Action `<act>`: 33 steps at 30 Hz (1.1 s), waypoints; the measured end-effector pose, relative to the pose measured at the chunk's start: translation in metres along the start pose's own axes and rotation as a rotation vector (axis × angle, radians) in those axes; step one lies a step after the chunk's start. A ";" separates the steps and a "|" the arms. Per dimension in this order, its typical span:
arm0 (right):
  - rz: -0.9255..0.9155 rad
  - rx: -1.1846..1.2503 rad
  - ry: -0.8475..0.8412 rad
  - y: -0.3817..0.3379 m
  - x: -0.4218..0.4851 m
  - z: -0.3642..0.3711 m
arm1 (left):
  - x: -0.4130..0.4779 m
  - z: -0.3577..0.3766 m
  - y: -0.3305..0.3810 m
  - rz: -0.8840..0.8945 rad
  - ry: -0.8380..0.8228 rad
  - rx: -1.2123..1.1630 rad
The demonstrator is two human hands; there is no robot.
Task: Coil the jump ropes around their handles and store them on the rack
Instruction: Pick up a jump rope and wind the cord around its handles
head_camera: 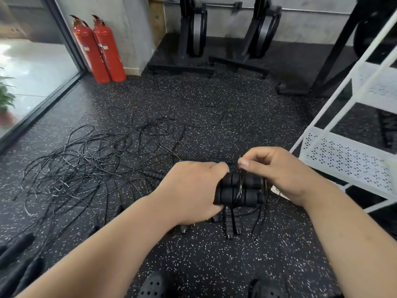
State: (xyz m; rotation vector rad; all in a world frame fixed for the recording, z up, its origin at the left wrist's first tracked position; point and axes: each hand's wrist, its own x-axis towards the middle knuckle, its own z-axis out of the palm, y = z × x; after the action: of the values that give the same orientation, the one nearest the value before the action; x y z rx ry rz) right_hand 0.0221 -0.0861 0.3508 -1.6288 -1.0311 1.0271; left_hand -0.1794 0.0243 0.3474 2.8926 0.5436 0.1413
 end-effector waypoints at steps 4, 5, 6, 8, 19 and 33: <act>0.064 0.291 0.012 0.005 0.005 0.020 | -0.001 -0.006 -0.004 -0.131 0.094 -0.173; 0.066 0.298 0.054 0.007 0.008 0.028 | -0.001 -0.007 -0.005 -0.173 0.103 -0.198; 0.075 0.278 0.106 0.011 0.011 0.037 | 0.000 -0.008 -0.006 -0.219 0.116 -0.225; 0.095 0.194 0.203 0.019 0.014 0.053 | 0.002 -0.009 -0.009 -0.320 0.157 -0.285; -0.058 -0.857 0.103 0.003 -0.022 0.115 | -0.001 -0.005 -0.056 -0.674 0.120 -0.080; -0.404 -0.934 0.227 -0.012 -0.012 0.042 | 0.004 0.028 -0.021 -0.220 -0.125 0.160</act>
State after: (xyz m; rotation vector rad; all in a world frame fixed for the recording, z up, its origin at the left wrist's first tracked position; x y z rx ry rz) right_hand -0.0234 -0.0834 0.3551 -2.0464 -1.7257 0.0404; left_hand -0.1793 0.0398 0.3164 2.9398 0.8805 -0.1200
